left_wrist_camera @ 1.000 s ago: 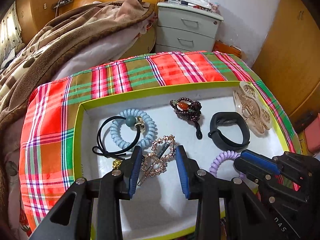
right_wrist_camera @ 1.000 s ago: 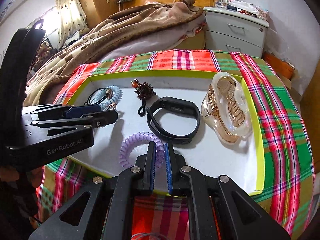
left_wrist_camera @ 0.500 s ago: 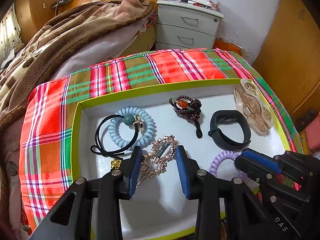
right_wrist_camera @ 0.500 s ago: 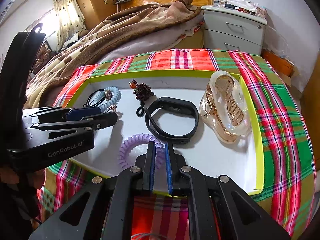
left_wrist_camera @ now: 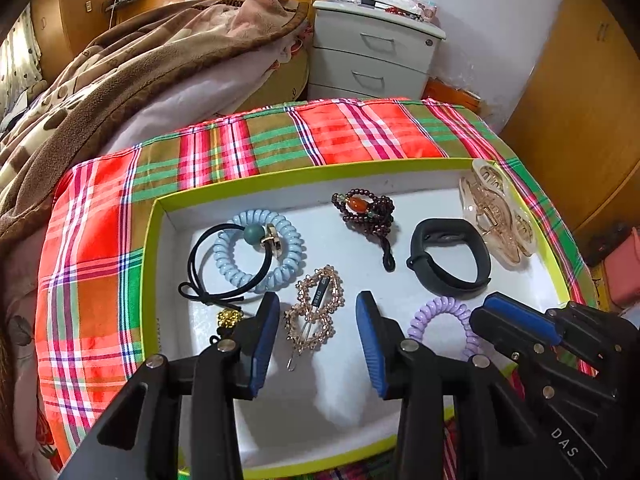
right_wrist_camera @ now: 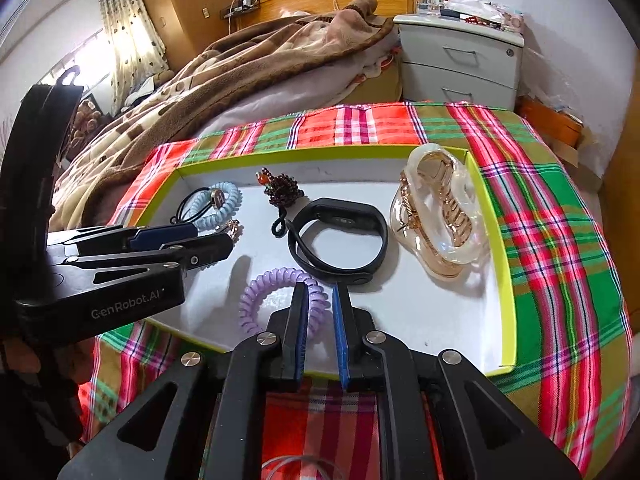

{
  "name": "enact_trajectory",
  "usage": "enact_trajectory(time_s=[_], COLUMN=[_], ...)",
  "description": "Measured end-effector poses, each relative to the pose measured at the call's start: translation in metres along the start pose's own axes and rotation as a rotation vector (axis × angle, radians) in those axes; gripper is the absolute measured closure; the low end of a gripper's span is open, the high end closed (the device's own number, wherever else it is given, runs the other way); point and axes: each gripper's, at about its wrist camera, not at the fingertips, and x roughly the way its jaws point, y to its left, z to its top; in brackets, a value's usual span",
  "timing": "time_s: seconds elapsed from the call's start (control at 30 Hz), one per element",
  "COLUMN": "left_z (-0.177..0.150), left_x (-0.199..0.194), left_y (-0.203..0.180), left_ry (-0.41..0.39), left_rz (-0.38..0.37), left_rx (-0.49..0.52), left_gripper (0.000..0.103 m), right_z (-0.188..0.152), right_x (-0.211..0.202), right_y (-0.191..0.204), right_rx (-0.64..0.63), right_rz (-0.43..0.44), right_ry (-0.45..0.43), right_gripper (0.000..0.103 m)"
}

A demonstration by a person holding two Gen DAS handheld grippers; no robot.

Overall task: Organize jewelry
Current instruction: 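Open the left tool to release the gold clip while the right tool releases the coil tie, then move both tools back over the bedspread toward the grey cable and gold ring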

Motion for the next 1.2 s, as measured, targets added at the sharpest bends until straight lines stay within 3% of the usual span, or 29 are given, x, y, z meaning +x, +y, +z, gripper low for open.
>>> enact_trajectory(time_s=[0.5,0.97,1.2], left_z=[-0.024,-0.07,-0.09], left_x=[-0.06,-0.084,-0.09], left_y=[-0.007,-0.039,-0.056], left_ry=[-0.107,-0.114,-0.121], left_rz=[-0.044,-0.112,-0.101], left_rx=[-0.019,-0.004,0.017], left_gripper=[0.061,0.061,0.058], right_z=[-0.027,-0.056,-0.07], right_x=[-0.056,-0.082,-0.089], right_y=[-0.034,-0.054,-0.055], right_rx=[0.107,0.145,0.132], right_rz=[-0.008,-0.045,-0.048], right_ry=[-0.091,-0.109,-0.113], right_gripper=[0.089,0.087,0.078])
